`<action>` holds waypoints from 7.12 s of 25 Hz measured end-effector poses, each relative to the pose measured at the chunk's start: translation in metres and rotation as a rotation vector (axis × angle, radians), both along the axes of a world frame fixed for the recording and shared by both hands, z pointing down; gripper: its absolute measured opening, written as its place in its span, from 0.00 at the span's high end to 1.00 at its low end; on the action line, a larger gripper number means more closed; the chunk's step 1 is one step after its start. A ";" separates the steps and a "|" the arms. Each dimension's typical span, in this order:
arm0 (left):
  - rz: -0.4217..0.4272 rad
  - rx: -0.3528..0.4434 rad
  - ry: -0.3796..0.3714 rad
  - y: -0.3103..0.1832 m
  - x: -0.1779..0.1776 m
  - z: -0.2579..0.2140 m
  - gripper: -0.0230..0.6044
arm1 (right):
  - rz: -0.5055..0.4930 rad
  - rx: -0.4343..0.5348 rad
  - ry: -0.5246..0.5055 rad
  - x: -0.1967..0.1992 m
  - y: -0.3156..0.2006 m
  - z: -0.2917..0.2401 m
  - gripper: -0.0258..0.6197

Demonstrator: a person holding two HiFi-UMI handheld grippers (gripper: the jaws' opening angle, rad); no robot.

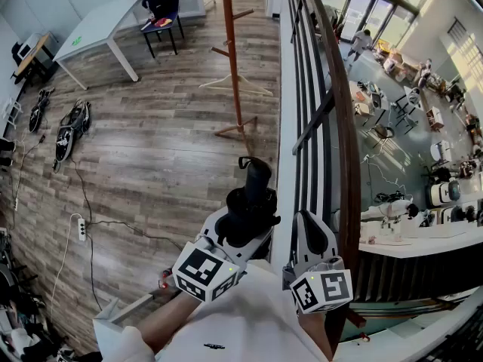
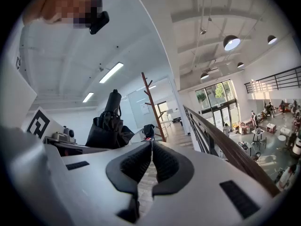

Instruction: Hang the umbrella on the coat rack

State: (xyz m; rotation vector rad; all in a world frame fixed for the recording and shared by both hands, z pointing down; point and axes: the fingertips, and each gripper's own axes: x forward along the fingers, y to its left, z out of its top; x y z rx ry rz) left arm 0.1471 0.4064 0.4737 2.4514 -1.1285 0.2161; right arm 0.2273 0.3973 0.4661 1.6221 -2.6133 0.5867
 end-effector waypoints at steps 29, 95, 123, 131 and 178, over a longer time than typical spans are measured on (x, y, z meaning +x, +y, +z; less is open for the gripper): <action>0.028 0.022 0.042 -0.188 -0.179 -0.006 0.54 | 0.011 0.036 0.041 -0.186 -0.198 -0.009 0.90; 0.171 0.146 0.092 -0.625 -0.097 -0.161 0.54 | -0.054 0.239 0.013 -0.140 -0.646 -0.187 0.90; 0.139 0.252 0.051 -0.667 -0.090 -0.232 0.54 | -0.015 0.329 0.002 -0.140 -0.666 -0.262 0.90; 0.125 0.295 0.035 -0.676 -0.083 -0.252 0.54 | 0.001 0.358 0.006 -0.135 -0.670 -0.282 0.90; 0.012 0.393 0.104 -0.693 -0.100 -0.319 0.54 | -0.054 0.467 0.105 -0.158 -0.678 -0.352 0.90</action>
